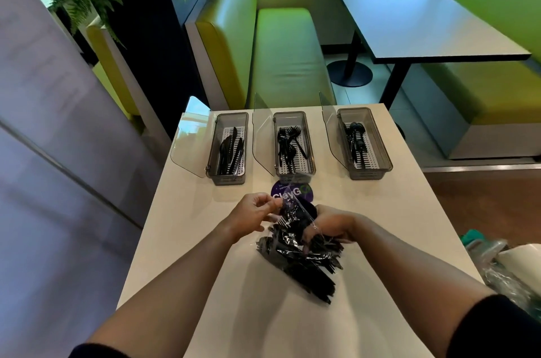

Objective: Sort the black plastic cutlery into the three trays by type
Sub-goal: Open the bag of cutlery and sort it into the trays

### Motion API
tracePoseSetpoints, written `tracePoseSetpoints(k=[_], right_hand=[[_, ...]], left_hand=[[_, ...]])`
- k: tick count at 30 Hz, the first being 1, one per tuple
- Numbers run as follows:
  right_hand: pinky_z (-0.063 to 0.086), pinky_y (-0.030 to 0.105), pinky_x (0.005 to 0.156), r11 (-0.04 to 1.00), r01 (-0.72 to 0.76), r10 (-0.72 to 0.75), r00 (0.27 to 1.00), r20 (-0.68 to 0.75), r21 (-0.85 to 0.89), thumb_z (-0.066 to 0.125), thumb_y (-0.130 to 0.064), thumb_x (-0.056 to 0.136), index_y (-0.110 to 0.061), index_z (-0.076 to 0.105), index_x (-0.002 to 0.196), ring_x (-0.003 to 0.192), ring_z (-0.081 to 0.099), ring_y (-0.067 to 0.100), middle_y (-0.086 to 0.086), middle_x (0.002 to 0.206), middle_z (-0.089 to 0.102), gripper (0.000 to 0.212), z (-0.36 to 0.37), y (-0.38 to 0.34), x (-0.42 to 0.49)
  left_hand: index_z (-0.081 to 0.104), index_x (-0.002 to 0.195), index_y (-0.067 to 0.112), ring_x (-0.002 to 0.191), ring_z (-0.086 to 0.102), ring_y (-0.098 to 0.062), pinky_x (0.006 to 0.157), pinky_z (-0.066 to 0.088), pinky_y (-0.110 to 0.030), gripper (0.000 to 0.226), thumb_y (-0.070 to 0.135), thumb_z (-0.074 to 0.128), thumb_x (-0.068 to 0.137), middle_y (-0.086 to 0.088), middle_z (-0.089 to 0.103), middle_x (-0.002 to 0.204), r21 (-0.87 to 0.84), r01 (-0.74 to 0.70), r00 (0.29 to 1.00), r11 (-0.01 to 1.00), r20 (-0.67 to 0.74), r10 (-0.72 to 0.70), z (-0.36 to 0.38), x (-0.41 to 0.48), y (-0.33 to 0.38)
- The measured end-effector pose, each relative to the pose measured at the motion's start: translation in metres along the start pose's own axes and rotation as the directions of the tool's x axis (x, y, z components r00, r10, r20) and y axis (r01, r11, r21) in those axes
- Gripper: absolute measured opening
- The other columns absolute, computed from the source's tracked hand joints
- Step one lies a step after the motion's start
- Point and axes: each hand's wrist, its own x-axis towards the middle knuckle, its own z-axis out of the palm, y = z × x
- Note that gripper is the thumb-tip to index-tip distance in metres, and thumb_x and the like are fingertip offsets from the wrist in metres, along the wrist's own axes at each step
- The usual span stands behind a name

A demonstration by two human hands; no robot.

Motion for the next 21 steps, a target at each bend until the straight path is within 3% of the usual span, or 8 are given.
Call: tracePoseSetpoints(k=[4, 9, 12, 14, 16, 18, 21], right_hand=[[0.063, 0.041, 0.075, 0.999, -0.018, 0.015, 0.999, 0.049, 0.048, 0.069, 0.010, 0.080, 0.006, 0.066, 0.093, 0.080, 0.074, 0.033, 0.022, 0.087, 0.074, 0.014, -0.010, -0.003, -0.005], [0.062, 0.042, 0.072, 0.995, -0.099, 0.096, 0.992, 0.079, 0.031, 0.074, 0.003, 0.084, 0.004, 0.063, 0.103, 0.079, 0.073, 0.031, 0.020, 0.087, 0.074, 0.023, -0.016, -0.004, -0.011], [0.060, 0.051, 0.084, 0.990, -0.143, 0.143, 0.988, 0.059, -0.008, 0.077, 0.003, 0.080, 0.012, 0.063, 0.108, 0.087, 0.072, 0.037, 0.030, 0.096, 0.072, 0.033, -0.015, -0.002, -0.009], [0.058, 0.052, 0.090, 0.990, -0.137, 0.138, 0.989, 0.053, -0.022, 0.076, 0.005, 0.079, 0.014, 0.062, 0.112, 0.092, 0.071, 0.038, 0.033, 0.106, 0.071, 0.037, -0.014, -0.003, -0.008], [0.061, 0.047, 0.086, 0.992, -0.121, 0.123, 0.991, 0.060, -0.034, 0.074, 0.007, 0.079, 0.010, 0.064, 0.108, 0.092, 0.072, 0.037, 0.030, 0.105, 0.072, 0.031, -0.013, -0.005, -0.008], [0.061, 0.046, 0.086, 0.988, -0.138, 0.142, 0.988, 0.066, -0.068, 0.075, 0.005, 0.078, 0.009, 0.065, 0.107, 0.095, 0.074, 0.038, 0.026, 0.101, 0.074, 0.031, -0.015, -0.006, -0.008], [0.055, 0.055, 0.096, 0.970, -0.207, 0.216, 0.974, 0.068, -0.125, 0.077, -0.001, 0.078, 0.015, 0.064, 0.112, 0.103, 0.072, 0.044, 0.028, 0.104, 0.074, 0.040, -0.017, -0.002, -0.005]], left_hand=[[0.068, 0.100, 0.015, 0.089, 0.072, -0.016, 0.064, 0.047, -0.029, 0.005, 0.017, 0.066, 0.096, -0.006, 0.078, 0.102, 0.060, 0.000, 0.999, 0.998, 0.036, -0.002, -0.005, 0.000, -0.005], [0.069, 0.102, 0.012, 0.086, 0.073, -0.017, 0.067, 0.049, -0.030, 0.012, 0.013, 0.073, 0.091, -0.011, 0.077, 0.103, 0.102, -0.013, 0.999, 0.995, 0.040, 0.009, -0.003, 0.001, -0.005], [0.070, 0.099, 0.016, 0.083, 0.073, -0.015, 0.066, 0.051, -0.029, 0.015, 0.009, 0.076, 0.087, -0.011, 0.077, 0.101, 0.128, -0.027, 0.998, 0.991, 0.060, 0.020, 0.001, 0.003, -0.005], [0.070, 0.104, 0.012, 0.080, 0.069, -0.011, 0.063, 0.052, -0.023, 0.022, 0.001, 0.076, 0.085, -0.010, 0.075, 0.099, 0.153, -0.029, 0.997, 0.988, 0.072, 0.018, 0.003, 0.004, -0.005], [0.069, 0.108, 0.011, 0.082, 0.066, -0.012, 0.059, 0.050, -0.015, 0.031, -0.007, 0.073, 0.084, -0.007, 0.070, 0.100, 0.179, -0.021, 0.994, 0.984, 0.106, 0.002, 0.005, 0.006, -0.007], [0.069, 0.109, 0.015, 0.090, 0.067, -0.017, 0.066, 0.055, -0.018, 0.037, -0.011, 0.072, 0.083, -0.005, 0.069, 0.102, 0.218, -0.022, 0.990, 0.976, 0.139, -0.008, 0.005, 0.008, -0.012], [0.072, 0.101, 0.006, 0.085, 0.068, -0.015, 0.078, 0.059, -0.027, 0.024, -0.008, 0.075, 0.082, -0.009, 0.072, 0.094, 0.263, -0.049, 0.992, 0.963, 0.126, 0.017, 0.008, 0.011, -0.018]])
